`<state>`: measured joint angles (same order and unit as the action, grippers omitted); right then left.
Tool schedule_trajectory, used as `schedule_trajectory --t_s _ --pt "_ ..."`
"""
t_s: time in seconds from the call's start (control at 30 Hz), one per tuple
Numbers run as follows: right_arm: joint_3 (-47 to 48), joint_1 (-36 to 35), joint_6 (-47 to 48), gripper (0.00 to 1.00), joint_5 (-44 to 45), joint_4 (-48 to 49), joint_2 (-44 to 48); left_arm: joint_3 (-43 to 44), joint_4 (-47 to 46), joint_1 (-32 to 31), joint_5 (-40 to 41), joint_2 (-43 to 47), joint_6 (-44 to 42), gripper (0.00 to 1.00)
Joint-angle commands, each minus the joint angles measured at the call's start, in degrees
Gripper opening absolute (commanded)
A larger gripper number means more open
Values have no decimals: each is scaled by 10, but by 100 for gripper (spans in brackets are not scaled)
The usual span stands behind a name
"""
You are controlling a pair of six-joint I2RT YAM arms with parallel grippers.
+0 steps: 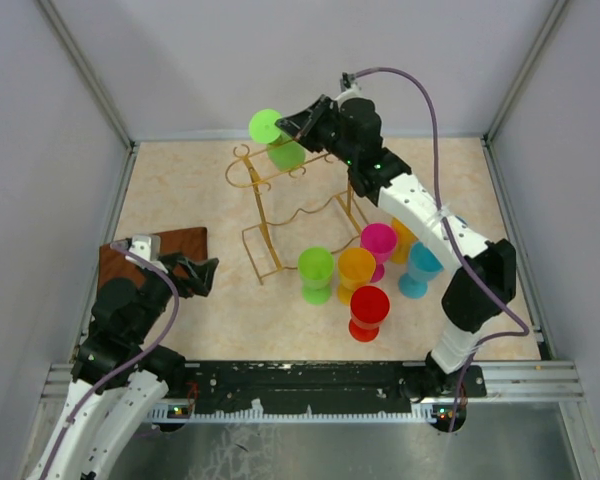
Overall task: Take the wine glass off the wine glass rack
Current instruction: Pick up the wine glass from the wine rack.
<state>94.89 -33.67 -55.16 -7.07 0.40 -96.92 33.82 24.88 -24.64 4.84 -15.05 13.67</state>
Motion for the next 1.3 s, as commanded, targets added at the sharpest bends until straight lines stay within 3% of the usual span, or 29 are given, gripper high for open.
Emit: schedule_trajectory --t_s 0.0,0.4,0.63,1.0,1.27 --pt "52 11 -10 0 -10 37 -19 16 2 0 -18 0 -7 100" --pt "79 22 30 0 -16 42 -23 27 10 0 -13 -14 12 100" --pt "50 25 95 0 -69 119 17 37 10 0 11 -17 31 100" --pt "-100 25 192 0 -141 211 193 39 -16 0 11 -13 84 100" --pt "-214 25 189 0 -232 261 320 29 -73 0 -69 -2 83 100"
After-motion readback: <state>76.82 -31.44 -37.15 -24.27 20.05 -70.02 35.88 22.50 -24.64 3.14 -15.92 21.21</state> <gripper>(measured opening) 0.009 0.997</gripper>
